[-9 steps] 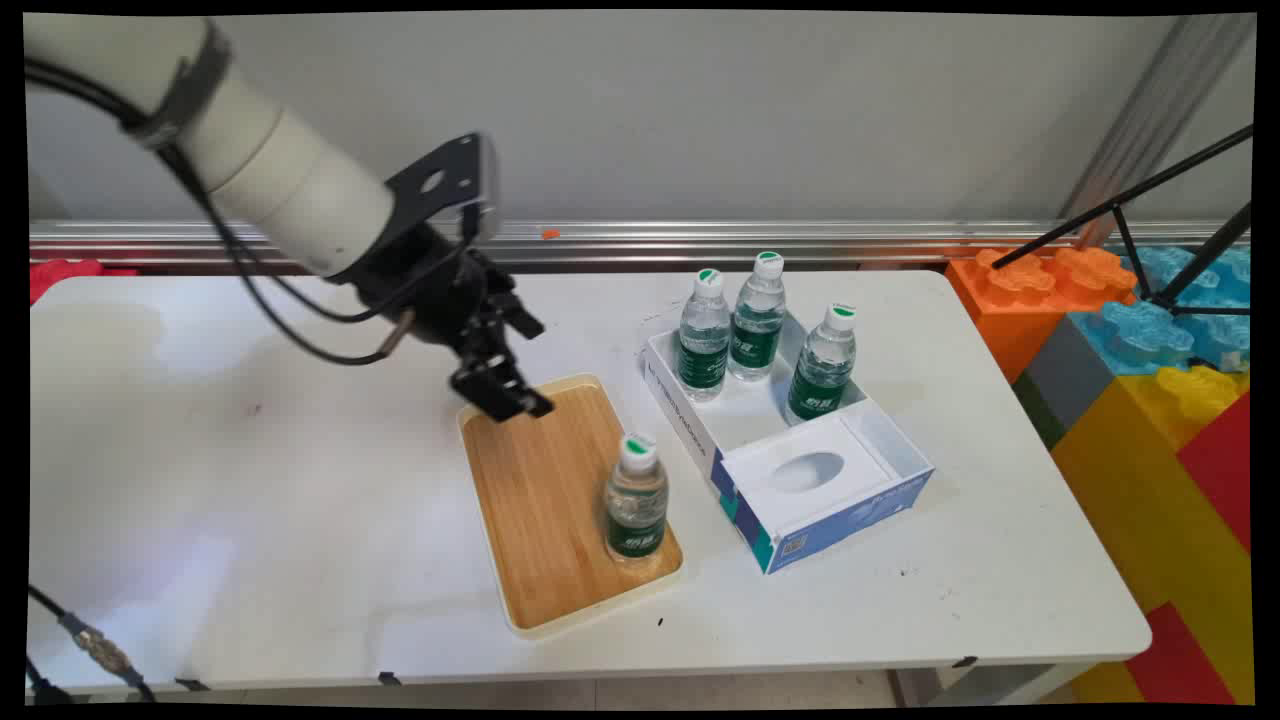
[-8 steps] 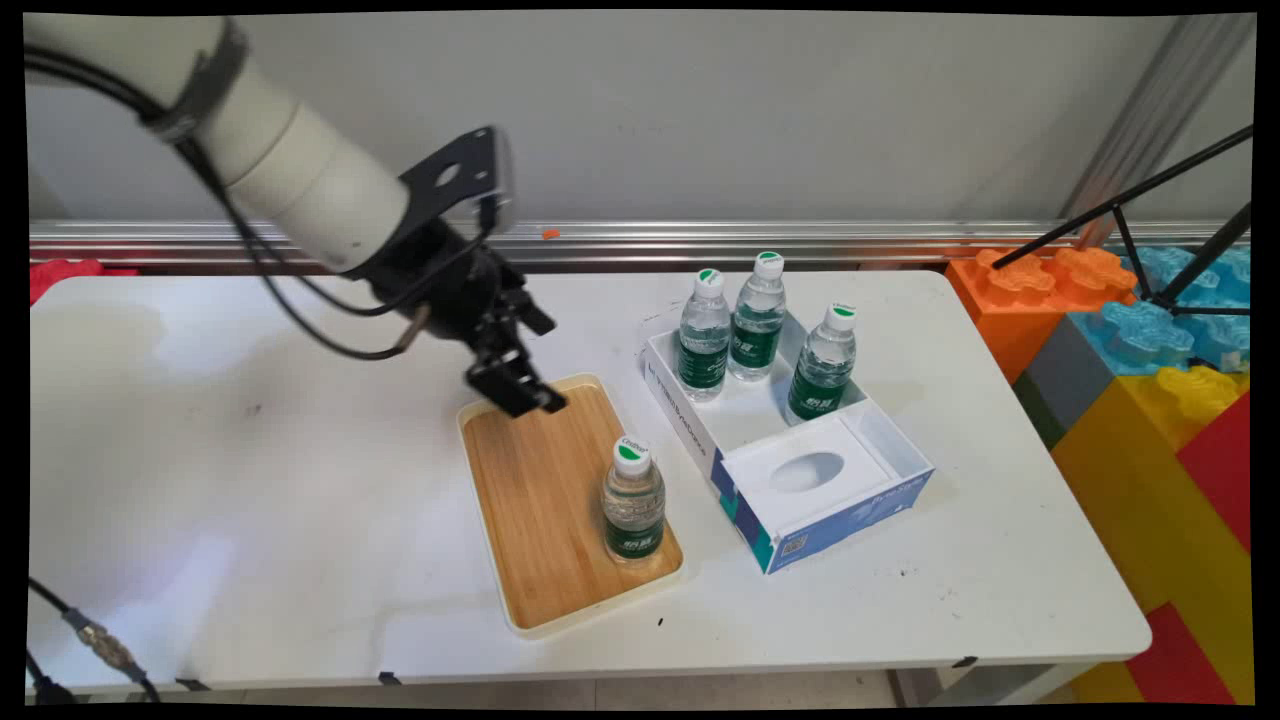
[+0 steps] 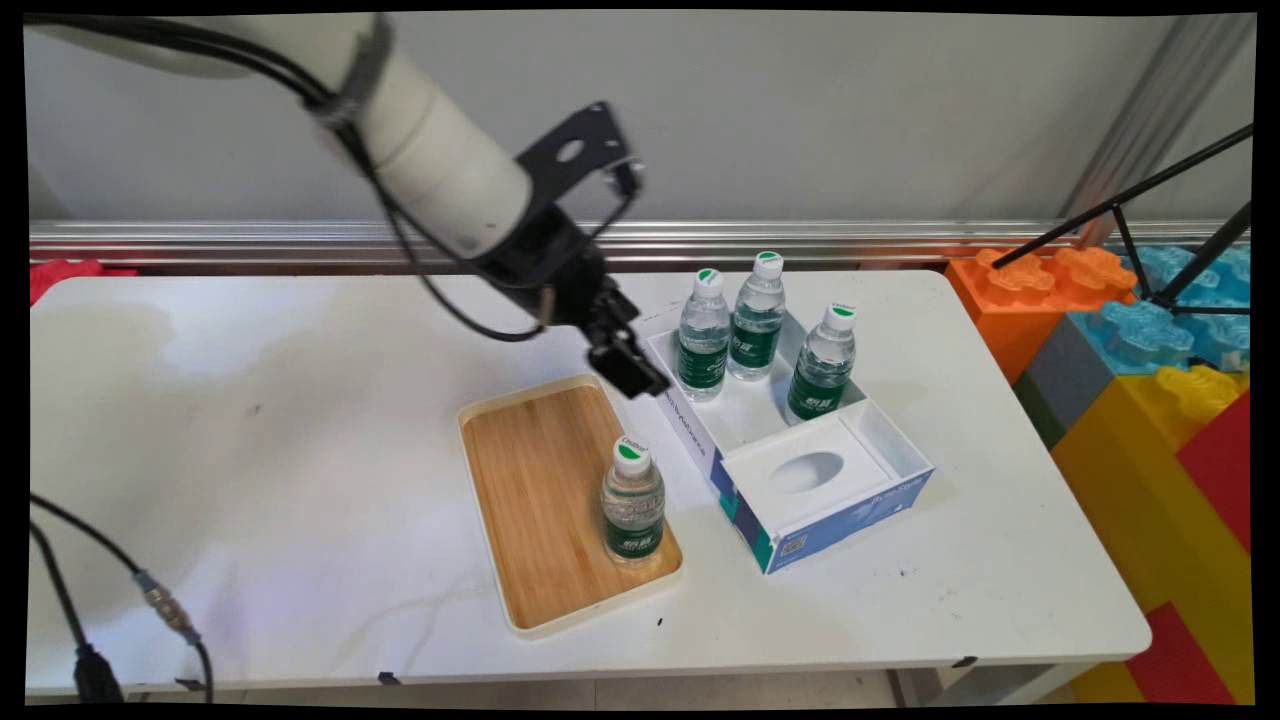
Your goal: Pick up the green bottle from the white box
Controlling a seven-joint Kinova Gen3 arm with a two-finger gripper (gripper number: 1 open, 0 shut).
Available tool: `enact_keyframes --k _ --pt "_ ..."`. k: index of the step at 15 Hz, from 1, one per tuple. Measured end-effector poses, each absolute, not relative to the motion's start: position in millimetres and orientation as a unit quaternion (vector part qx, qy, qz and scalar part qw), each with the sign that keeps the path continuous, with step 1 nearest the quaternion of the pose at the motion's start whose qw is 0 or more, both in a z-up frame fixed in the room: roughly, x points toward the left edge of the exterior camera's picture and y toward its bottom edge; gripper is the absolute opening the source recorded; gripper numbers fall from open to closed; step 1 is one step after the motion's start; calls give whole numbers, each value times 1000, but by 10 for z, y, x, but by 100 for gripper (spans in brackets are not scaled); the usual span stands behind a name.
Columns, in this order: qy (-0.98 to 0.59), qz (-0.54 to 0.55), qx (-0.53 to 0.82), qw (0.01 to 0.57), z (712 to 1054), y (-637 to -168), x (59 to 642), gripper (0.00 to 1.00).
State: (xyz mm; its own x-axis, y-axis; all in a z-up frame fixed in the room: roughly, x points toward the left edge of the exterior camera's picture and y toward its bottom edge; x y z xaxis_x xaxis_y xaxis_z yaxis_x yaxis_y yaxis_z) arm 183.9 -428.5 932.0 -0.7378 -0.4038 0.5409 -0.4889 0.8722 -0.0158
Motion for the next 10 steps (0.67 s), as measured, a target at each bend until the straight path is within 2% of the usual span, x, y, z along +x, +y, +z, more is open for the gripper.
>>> enact_keyframes --k 10 --pt "-909 81 279 298 8904 -4616 1012 100"
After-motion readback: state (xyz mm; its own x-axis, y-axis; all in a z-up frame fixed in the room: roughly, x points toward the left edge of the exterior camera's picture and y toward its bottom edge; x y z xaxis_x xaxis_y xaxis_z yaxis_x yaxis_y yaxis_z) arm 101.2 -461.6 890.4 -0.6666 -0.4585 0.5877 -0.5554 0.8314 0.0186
